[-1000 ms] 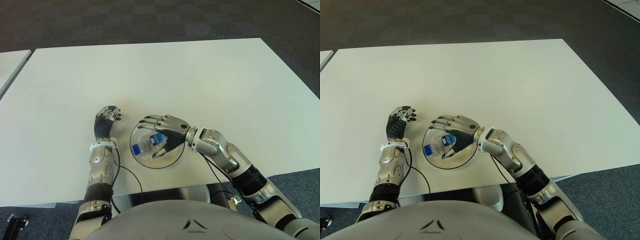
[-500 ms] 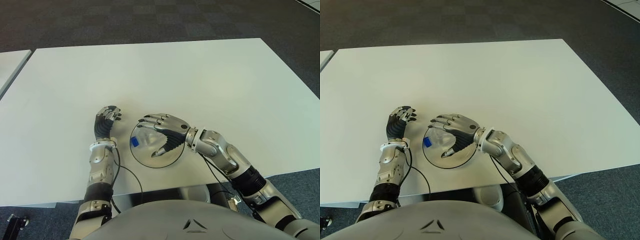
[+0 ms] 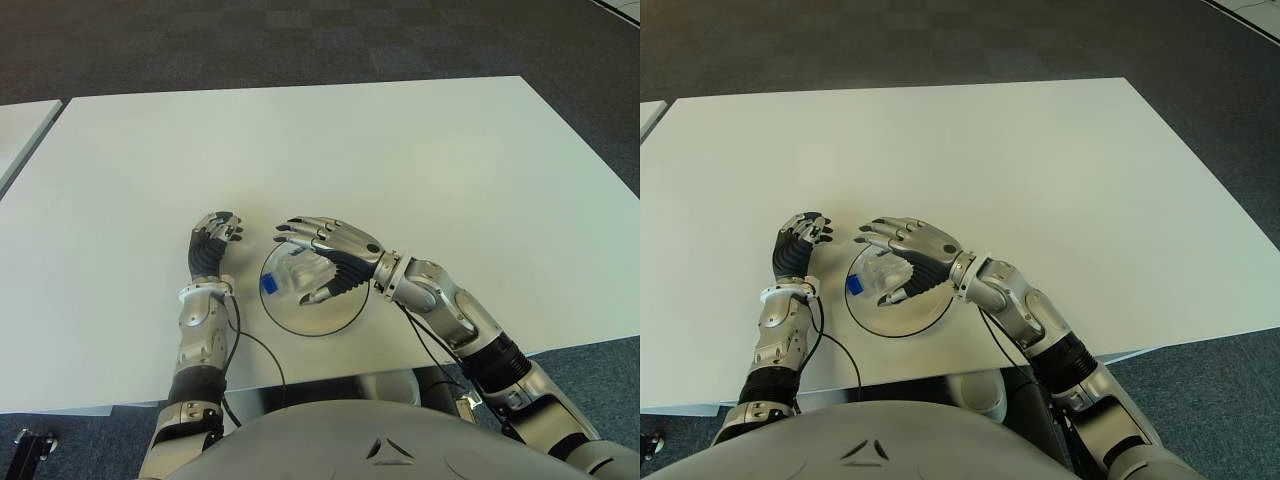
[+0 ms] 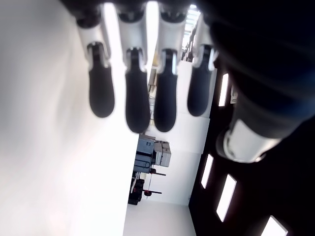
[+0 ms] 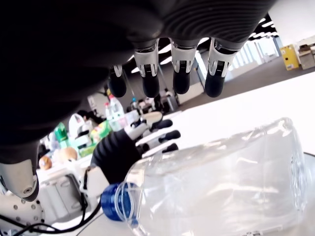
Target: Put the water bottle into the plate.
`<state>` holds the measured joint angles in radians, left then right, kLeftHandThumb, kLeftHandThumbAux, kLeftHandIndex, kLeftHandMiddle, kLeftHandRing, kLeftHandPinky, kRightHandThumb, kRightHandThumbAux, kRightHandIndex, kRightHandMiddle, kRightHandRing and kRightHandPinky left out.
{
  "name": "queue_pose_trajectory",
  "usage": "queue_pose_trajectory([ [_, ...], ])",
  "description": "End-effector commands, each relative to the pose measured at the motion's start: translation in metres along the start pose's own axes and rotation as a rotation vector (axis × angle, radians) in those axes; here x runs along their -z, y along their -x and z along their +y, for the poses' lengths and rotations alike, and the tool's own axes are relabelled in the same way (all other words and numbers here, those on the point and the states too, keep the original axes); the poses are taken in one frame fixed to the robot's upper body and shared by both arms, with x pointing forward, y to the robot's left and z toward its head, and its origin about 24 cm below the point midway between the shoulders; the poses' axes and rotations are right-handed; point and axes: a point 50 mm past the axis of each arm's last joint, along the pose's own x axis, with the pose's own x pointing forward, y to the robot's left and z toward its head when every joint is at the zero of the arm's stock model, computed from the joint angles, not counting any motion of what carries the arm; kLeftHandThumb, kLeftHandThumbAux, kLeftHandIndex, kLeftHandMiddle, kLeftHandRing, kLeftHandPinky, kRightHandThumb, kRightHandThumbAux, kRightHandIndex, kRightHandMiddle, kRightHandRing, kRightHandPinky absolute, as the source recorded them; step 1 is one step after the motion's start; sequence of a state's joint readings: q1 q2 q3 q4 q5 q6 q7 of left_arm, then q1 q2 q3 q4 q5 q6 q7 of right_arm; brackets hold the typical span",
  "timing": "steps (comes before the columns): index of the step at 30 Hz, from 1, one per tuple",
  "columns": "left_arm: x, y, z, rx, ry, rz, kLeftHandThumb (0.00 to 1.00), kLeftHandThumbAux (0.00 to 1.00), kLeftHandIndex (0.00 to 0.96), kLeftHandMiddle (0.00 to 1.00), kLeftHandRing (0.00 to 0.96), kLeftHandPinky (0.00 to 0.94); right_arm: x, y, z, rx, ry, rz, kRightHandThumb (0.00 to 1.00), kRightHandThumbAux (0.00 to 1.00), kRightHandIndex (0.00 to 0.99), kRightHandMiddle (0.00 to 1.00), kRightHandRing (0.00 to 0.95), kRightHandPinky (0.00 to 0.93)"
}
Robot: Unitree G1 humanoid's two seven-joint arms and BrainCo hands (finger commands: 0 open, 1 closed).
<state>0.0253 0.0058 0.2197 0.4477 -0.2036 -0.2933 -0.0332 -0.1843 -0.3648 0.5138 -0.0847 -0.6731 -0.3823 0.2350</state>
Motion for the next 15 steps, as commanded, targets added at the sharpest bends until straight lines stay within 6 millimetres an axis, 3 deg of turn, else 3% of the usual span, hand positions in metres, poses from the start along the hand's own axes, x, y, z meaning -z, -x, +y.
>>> queue_pose_trajectory([
  [1, 0.025, 0.015, 0.007, -0.034, 0.0, 0.134, 0.837, 0.674, 0.426, 0.475, 0.525, 0.513, 0.008, 0.004, -0.004, 0.102, -0.071, 0.047, 0.01, 0.557, 0.0, 0.0, 0.0, 0.0],
  [6, 0.026, 0.015, 0.007, -0.038, 0.013, 0.139, 0.837, 0.674, 0.428, 0.473, 0.525, 0.511, 0.017, 0.011, -0.011, 0.246, -0.172, 0.093, 0.063, 0.651, 0.0, 0.0, 0.0, 0.003],
  [15, 0.026, 0.015, 0.007, -0.034, 0.013, 0.133, 0.837, 0.674, 0.431, 0.472, 0.53, 0.52, 0.027, 0.023, -0.021, 0.494, -0.345, 0.133, 0.189, 0.739, 0.0, 0.0, 0.009, 0.14],
])
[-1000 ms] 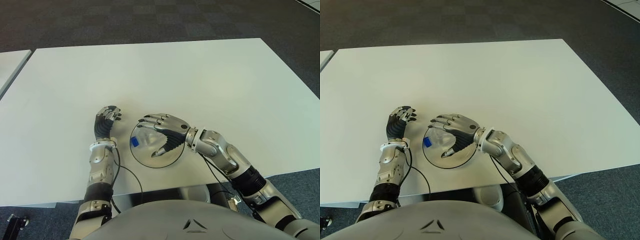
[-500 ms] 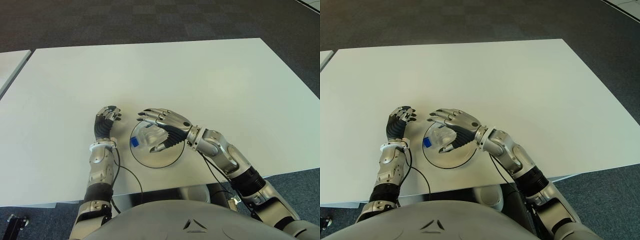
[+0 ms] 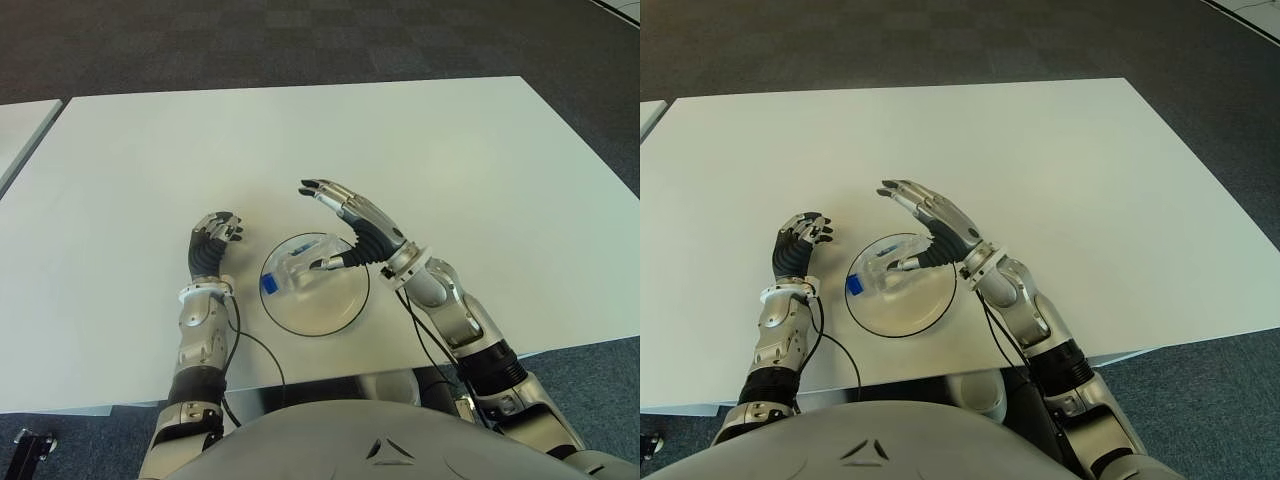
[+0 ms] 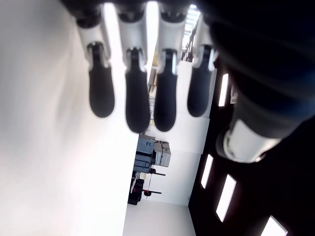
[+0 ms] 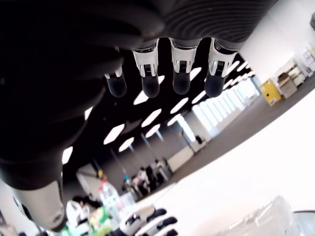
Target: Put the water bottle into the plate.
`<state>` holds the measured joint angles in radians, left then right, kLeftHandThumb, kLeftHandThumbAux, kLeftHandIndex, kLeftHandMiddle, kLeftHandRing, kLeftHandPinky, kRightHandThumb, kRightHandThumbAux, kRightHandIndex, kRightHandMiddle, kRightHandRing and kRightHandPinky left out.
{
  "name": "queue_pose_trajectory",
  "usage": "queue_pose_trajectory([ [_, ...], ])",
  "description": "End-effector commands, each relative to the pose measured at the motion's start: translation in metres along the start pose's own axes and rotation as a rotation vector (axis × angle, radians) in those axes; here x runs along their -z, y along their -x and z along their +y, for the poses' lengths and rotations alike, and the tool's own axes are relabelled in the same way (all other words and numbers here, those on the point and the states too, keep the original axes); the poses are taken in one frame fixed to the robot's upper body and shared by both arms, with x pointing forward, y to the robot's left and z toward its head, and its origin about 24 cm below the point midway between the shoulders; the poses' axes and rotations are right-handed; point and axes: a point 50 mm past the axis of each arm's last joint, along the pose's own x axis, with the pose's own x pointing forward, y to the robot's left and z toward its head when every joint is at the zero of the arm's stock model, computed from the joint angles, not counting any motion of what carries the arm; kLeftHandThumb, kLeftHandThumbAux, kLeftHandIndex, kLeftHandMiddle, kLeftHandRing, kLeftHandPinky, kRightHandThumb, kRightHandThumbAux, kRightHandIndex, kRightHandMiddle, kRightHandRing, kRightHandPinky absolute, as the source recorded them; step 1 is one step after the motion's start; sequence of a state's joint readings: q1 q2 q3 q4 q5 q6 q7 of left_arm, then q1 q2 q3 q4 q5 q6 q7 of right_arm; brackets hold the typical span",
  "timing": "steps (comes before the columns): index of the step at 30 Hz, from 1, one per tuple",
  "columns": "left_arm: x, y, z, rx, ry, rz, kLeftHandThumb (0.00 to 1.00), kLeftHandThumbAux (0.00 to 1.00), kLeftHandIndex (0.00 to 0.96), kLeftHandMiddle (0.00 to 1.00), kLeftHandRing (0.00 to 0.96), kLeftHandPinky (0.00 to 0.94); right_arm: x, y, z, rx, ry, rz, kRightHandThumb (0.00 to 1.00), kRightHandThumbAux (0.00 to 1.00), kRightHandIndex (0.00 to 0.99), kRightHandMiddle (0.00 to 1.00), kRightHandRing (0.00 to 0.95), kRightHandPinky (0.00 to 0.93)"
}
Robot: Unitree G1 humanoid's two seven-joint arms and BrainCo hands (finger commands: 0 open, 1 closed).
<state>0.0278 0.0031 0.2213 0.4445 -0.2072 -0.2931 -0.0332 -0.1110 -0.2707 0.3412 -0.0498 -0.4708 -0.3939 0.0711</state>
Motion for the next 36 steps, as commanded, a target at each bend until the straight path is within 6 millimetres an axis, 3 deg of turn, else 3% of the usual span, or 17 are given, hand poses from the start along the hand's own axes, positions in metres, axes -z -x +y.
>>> queue_pose_trajectory([
  [1, 0.025, 0.014, 0.007, -0.031, 0.006, 0.134, 0.837, 0.674, 0.431, 0.472, 0.531, 0.522, 0.007, 0.005, -0.005, 0.133, -0.097, 0.042, 0.201, 0.749, 0.0, 0.0, 0.016, 0.148],
  [7, 0.025, 0.014, 0.008, -0.021, 0.005, 0.126, 0.837, 0.674, 0.433, 0.472, 0.537, 0.526, 0.015, 0.009, -0.014, 0.28, -0.19, 0.086, 0.272, 0.776, 0.082, 0.075, 0.086, 0.19],
  [18, 0.024, 0.014, 0.01, -0.012, -0.014, 0.111, 0.838, 0.673, 0.435, 0.471, 0.537, 0.523, 0.035, 0.018, -0.031, 0.464, -0.248, 0.192, 0.309, 0.804, 0.212, 0.225, 0.221, 0.281],
  [28, 0.024, 0.013, 0.011, -0.006, -0.003, 0.114, 0.837, 0.674, 0.426, 0.478, 0.545, 0.536, 0.052, 0.03, -0.026, 0.511, -0.318, 0.255, 0.4, 0.874, 0.27, 0.304, 0.33, 0.431],
  [36, 0.024, 0.012, 0.013, -0.01, 0.0, 0.116, 0.837, 0.674, 0.425, 0.479, 0.544, 0.526, 0.064, 0.035, -0.022, 0.489, -0.354, 0.312, 0.303, 0.925, 0.346, 0.415, 0.431, 0.489],
])
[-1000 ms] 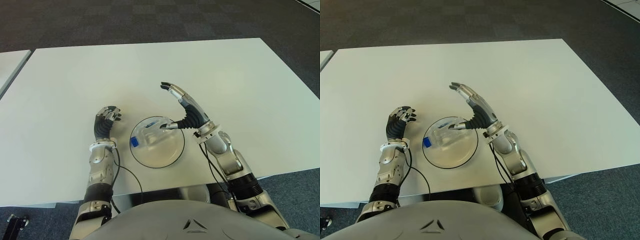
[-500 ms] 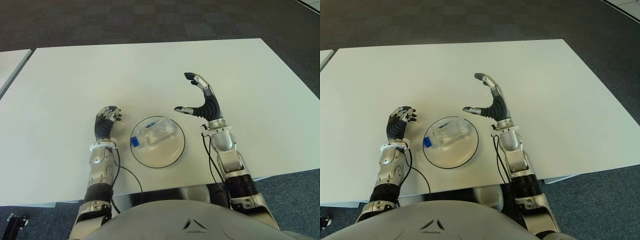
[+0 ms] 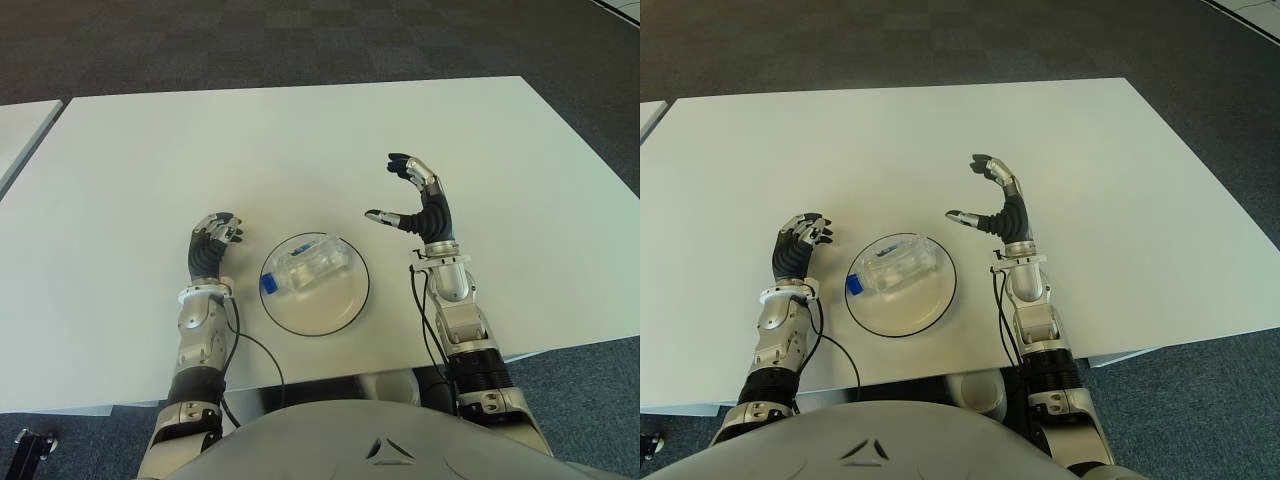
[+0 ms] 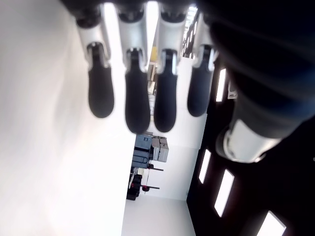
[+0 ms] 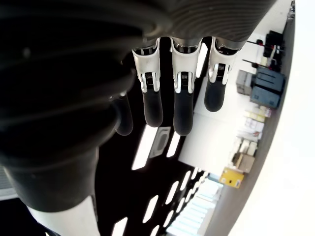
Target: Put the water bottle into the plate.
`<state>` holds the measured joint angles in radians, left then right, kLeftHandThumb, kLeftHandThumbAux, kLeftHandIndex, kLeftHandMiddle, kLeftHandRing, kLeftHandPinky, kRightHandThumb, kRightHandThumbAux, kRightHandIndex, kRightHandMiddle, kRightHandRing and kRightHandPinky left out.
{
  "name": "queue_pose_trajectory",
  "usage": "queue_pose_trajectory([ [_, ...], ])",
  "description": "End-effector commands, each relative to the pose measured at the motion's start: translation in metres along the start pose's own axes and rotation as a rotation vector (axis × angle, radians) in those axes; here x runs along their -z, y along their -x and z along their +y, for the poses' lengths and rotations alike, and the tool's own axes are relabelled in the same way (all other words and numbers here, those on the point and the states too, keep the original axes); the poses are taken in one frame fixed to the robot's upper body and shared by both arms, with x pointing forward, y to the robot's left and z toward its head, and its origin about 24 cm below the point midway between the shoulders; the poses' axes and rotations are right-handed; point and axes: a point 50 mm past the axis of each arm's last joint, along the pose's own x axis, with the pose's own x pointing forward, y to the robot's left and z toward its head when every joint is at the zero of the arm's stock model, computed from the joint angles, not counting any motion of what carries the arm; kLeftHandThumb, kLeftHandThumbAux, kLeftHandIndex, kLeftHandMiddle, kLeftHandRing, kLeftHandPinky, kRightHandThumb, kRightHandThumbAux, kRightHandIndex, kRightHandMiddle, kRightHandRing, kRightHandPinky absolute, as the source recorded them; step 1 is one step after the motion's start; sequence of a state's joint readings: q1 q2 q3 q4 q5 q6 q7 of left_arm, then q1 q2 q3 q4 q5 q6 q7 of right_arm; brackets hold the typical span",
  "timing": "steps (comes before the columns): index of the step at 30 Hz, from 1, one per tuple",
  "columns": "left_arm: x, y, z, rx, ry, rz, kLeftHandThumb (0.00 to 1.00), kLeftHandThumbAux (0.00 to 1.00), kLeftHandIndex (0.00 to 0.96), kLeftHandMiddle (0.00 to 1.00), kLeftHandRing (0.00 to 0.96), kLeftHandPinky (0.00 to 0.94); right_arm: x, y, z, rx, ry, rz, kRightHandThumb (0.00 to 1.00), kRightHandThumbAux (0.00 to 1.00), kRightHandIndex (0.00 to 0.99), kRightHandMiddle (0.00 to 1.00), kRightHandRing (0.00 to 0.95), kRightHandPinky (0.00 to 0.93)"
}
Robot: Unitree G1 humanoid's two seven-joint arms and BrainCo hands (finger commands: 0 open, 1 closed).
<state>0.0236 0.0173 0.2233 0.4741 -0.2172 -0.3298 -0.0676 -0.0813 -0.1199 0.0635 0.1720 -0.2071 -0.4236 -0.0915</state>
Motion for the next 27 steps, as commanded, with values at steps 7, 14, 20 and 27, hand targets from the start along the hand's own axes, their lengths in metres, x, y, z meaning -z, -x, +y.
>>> queue_pose_trajectory([
  [7, 0.023, 0.013, 0.01, -0.03, 0.002, 0.126, 0.837, 0.674, 0.427, 0.477, 0.54, 0.521, 0.016, 0.005, 0.0, -0.007, -0.025, 0.109, 0.207, 0.956, 0.379, 0.442, 0.463, 0.494],
  [14, 0.022, 0.013, 0.01, -0.03, 0.01, 0.124, 0.837, 0.674, 0.429, 0.475, 0.536, 0.519, 0.029, 0.011, 0.001, 0.03, -0.073, 0.19, 0.129, 0.99, 0.403, 0.451, 0.477, 0.5],
  [20, 0.022, 0.012, 0.01, -0.03, 0.011, 0.124, 0.837, 0.674, 0.427, 0.476, 0.536, 0.524, 0.04, 0.017, 0.001, 0.068, -0.106, 0.246, 0.114, 0.997, 0.412, 0.452, 0.483, 0.508],
  [27, 0.022, 0.012, 0.01, -0.02, -0.004, 0.117, 0.837, 0.674, 0.425, 0.478, 0.541, 0.526, 0.048, 0.024, 0.003, 0.089, -0.109, 0.283, 0.081, 0.998, 0.42, 0.46, 0.494, 0.516],
])
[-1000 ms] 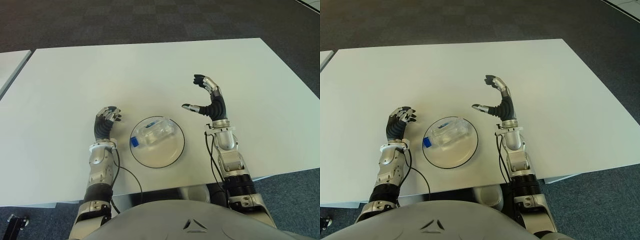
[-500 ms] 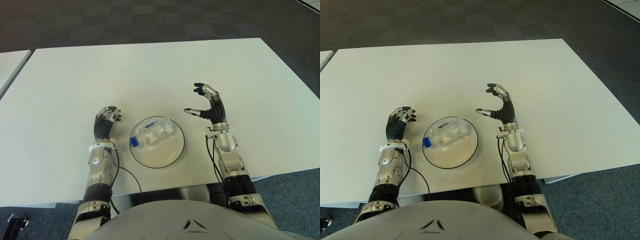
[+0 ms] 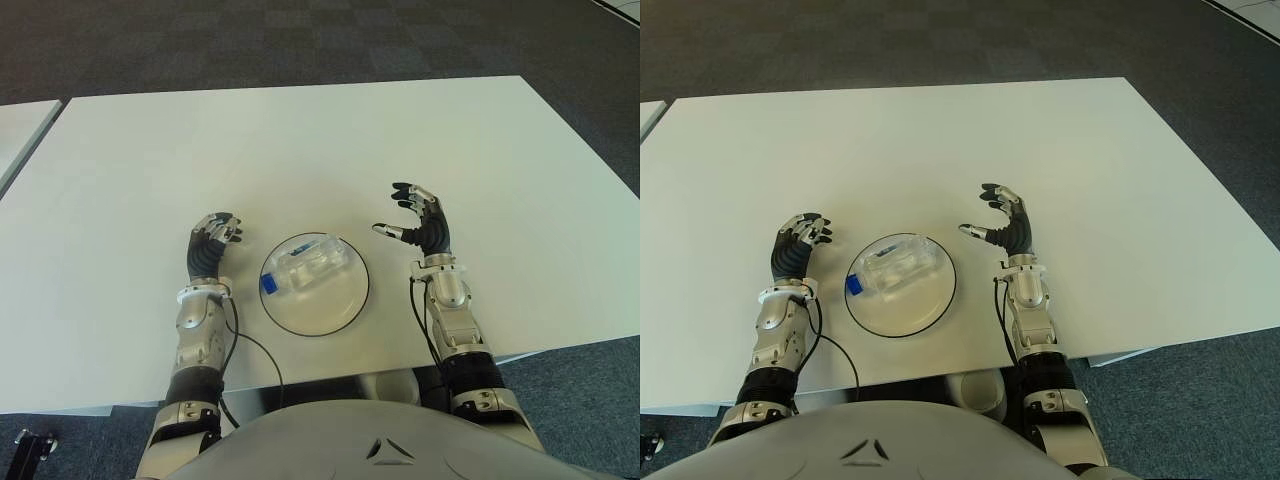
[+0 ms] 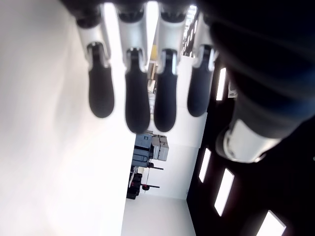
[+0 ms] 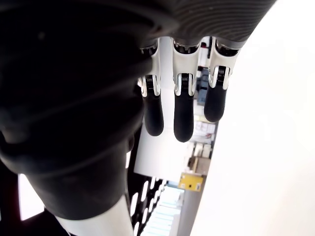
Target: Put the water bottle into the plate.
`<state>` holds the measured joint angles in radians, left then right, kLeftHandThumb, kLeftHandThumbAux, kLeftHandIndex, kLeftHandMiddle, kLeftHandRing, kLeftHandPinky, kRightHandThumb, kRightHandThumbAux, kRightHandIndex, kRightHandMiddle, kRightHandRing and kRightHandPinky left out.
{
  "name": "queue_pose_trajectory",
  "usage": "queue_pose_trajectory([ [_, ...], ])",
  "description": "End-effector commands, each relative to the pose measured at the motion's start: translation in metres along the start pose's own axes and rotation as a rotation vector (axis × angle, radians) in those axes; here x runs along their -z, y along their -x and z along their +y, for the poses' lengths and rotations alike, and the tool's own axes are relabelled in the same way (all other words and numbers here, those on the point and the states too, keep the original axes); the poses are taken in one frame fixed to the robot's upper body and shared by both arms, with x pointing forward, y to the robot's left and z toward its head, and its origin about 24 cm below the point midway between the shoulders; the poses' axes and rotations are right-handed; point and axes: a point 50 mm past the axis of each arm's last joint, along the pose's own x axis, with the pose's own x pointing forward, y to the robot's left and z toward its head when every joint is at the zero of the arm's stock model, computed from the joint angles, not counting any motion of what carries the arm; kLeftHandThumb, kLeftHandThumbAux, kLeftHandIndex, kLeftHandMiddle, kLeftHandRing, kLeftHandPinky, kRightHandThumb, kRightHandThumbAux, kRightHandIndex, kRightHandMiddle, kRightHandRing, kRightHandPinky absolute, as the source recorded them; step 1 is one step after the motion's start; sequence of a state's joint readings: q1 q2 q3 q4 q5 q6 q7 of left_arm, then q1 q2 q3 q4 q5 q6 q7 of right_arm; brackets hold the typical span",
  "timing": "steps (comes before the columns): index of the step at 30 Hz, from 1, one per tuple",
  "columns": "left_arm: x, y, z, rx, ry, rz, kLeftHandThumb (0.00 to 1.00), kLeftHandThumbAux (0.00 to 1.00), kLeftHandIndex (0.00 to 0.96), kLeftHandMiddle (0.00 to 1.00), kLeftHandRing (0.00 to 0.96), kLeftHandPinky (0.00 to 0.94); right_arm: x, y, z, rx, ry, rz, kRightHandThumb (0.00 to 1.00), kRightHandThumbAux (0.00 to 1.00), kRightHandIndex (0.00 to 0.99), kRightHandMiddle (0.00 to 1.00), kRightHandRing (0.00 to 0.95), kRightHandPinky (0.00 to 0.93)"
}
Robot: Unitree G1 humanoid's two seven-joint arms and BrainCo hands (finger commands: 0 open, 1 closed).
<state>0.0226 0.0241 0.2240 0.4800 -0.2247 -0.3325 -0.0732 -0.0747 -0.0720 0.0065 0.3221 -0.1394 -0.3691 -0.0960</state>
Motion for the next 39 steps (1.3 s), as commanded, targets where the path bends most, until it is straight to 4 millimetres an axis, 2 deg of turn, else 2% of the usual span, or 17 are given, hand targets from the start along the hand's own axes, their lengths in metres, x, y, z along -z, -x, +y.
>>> queue_pose_trajectory([
  [1, 0.022, 0.013, 0.008, -0.02, -0.005, 0.117, 0.837, 0.674, 0.425, 0.478, 0.541, 0.526, 0.013, 0.008, 0.001, 0.023, -0.021, 0.068, 0.079, 0.998, 0.42, 0.46, 0.493, 0.513],
  [12, 0.023, 0.012, 0.008, -0.022, -0.005, 0.124, 0.837, 0.673, 0.43, 0.475, 0.533, 0.516, 0.026, 0.009, 0.006, 0.04, -0.107, 0.133, 0.147, 0.998, 0.435, 0.478, 0.49, 0.51],
  [13, 0.023, 0.012, 0.008, -0.023, -0.004, 0.125, 0.837, 0.673, 0.43, 0.474, 0.533, 0.516, 0.028, 0.009, 0.007, 0.042, -0.116, 0.136, 0.256, 0.946, 0.432, 0.48, 0.492, 0.513],
  [14, 0.023, 0.012, 0.008, -0.025, -0.001, 0.126, 0.837, 0.673, 0.43, 0.474, 0.532, 0.516, 0.03, 0.009, 0.008, 0.048, -0.129, 0.141, 0.415, 0.869, 0.429, 0.482, 0.494, 0.516],
  [15, 0.023, 0.012, 0.008, -0.026, 0.002, 0.126, 0.837, 0.673, 0.43, 0.474, 0.533, 0.518, 0.032, 0.008, 0.009, 0.052, -0.137, 0.144, 0.517, 0.819, 0.427, 0.487, 0.499, 0.524],
  [19, 0.023, 0.012, 0.008, -0.031, 0.01, 0.125, 0.837, 0.674, 0.427, 0.476, 0.536, 0.524, 0.039, 0.01, 0.013, 0.092, -0.166, 0.158, 0.664, 0.749, 0.427, 0.509, 0.524, 0.552],
  [24, 0.023, 0.012, 0.008, -0.026, 0.007, 0.121, 0.837, 0.674, 0.425, 0.478, 0.537, 0.524, 0.048, 0.013, 0.019, 0.163, -0.192, 0.177, 0.697, 0.733, 0.428, 0.534, 0.548, 0.577],
  [39, 0.023, 0.013, 0.009, -0.028, -0.015, 0.117, 0.837, 0.673, 0.432, 0.472, 0.531, 0.516, 0.052, 0.015, 0.027, 0.296, -0.247, 0.125, 0.709, 0.726, 0.433, 0.609, 0.615, 0.622],
])
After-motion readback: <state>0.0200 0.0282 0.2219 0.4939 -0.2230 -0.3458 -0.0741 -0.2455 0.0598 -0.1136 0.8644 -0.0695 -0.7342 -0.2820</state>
